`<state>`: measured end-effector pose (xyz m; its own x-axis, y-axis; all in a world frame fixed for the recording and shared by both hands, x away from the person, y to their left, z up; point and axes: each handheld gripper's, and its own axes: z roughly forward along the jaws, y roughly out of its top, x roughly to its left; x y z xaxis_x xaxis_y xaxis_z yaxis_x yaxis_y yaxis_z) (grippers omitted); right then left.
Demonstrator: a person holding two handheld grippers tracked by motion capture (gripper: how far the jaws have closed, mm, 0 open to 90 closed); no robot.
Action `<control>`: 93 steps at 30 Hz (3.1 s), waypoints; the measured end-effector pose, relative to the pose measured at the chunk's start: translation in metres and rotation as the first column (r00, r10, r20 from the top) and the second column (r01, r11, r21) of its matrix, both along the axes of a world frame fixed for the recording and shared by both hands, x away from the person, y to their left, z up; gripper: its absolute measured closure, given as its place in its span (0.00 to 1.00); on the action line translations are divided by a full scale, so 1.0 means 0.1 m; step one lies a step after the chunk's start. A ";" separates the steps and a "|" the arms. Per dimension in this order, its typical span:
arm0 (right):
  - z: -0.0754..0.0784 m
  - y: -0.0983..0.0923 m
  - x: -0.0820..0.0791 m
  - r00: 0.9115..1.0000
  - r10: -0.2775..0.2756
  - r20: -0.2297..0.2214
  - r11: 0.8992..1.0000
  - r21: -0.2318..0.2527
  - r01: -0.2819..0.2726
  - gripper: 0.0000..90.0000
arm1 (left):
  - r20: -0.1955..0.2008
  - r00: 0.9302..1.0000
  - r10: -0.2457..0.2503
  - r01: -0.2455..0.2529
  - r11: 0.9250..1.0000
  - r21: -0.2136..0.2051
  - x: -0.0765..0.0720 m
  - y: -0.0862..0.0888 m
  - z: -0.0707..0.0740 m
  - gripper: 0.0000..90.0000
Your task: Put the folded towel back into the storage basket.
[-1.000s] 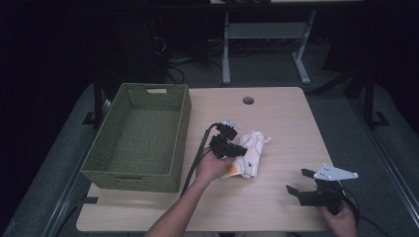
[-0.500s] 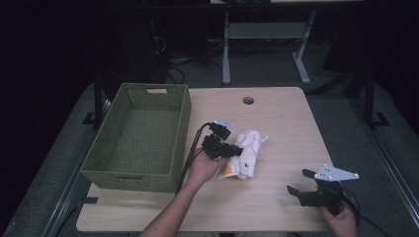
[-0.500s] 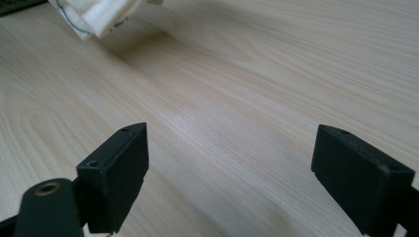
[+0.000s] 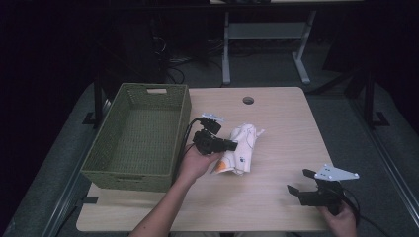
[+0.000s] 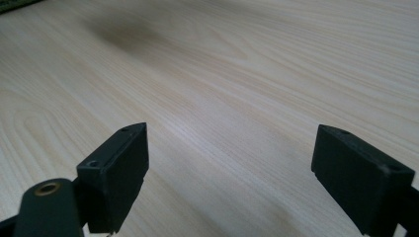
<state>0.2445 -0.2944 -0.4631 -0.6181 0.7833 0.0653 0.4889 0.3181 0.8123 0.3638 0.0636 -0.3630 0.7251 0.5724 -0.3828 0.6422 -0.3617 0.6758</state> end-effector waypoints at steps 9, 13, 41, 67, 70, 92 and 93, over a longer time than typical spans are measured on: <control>-0.01 -0.02 0.01 1.000 -0.019 -0.003 1.000 -0.001 0.019 0.16 | -0.004 1.000 0.008 -0.008 0.999 -0.035 0.06 0.21 0.13 0.91; -0.02 -0.01 0.01 1.000 -0.025 -0.007 1.000 0.001 0.025 0.16 | -0.008 1.000 0.016 -0.016 0.999 -0.052 0.09 0.31 0.18 0.91; -0.09 0.02 0.09 0.997 -0.068 -0.034 0.997 -0.028 0.067 0.16 | 0.003 0.997 0.083 -0.082 0.990 -0.118 0.17 1.07 0.54 0.91; -0.11 0.05 0.12 0.996 -0.079 -0.043 0.996 -0.045 0.077 0.16 | 0.023 0.985 0.170 -0.166 0.980 -0.111 0.16 1.69 0.67 0.91; -0.11 0.05 0.12 0.996 -0.079 -0.042 0.996 -0.045 0.078 0.16 | 0.023 0.984 0.176 -0.172 0.979 -0.112 0.16 1.72 0.67 0.91; -0.12 0.06 0.12 0.996 -0.078 -0.048 0.996 -0.052 0.076 0.16 | 0.016 0.972 0.233 -0.231 0.969 -0.091 0.12 2.16 0.61 0.91; -0.12 0.06 0.12 0.996 -0.079 -0.048 0.996 -0.053 0.076 0.16 | 0.017 0.972 0.234 -0.231 0.969 -0.086 0.13 2.18 0.61 0.91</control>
<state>0.2564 -0.2885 -0.4751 -0.5526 0.8317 0.0538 0.5535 0.3180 0.7698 0.3764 0.2816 -0.3019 0.5864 0.6934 -0.4187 0.6836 -0.1463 0.7150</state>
